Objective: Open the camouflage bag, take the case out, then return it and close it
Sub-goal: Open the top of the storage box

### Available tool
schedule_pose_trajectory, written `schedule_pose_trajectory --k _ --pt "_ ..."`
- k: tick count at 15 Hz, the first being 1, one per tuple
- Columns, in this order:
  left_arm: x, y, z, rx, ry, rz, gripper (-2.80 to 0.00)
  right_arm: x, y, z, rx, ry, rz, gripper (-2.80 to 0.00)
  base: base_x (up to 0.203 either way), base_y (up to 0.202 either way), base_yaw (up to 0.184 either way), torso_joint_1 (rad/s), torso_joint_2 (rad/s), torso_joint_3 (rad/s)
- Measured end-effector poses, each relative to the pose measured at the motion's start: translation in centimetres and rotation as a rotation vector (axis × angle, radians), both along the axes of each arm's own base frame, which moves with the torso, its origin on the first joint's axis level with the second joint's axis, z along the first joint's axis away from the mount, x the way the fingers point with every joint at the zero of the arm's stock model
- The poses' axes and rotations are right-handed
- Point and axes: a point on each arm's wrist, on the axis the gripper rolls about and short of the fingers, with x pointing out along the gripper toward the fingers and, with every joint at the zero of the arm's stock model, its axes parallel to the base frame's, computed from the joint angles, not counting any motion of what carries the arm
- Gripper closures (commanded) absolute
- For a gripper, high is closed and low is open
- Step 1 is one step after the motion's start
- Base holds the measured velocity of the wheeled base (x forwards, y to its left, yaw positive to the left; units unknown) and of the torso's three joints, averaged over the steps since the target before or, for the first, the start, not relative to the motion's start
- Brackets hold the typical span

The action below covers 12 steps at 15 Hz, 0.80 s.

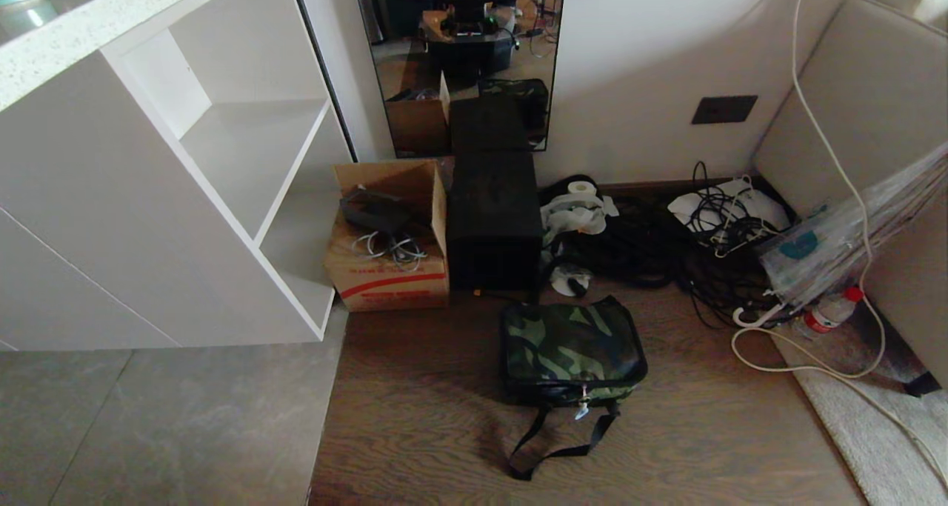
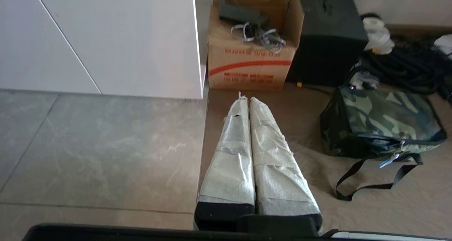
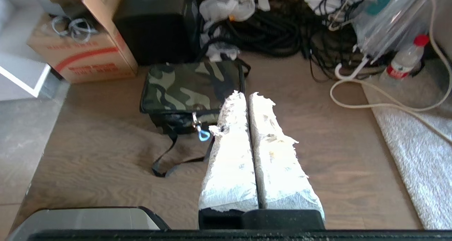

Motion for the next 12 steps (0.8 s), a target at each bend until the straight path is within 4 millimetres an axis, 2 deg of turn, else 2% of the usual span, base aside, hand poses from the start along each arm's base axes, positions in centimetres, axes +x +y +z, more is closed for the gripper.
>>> schedule_pose_trajectory --k 12 --pt "0.00 0.00 0.05 -0.003 -0.005 -0.001 0.00 0.00 0.00 0.00 0.000 0.000 0.000 0.00 0.000 0.000 0.000 0.002 0.00 -0.198"
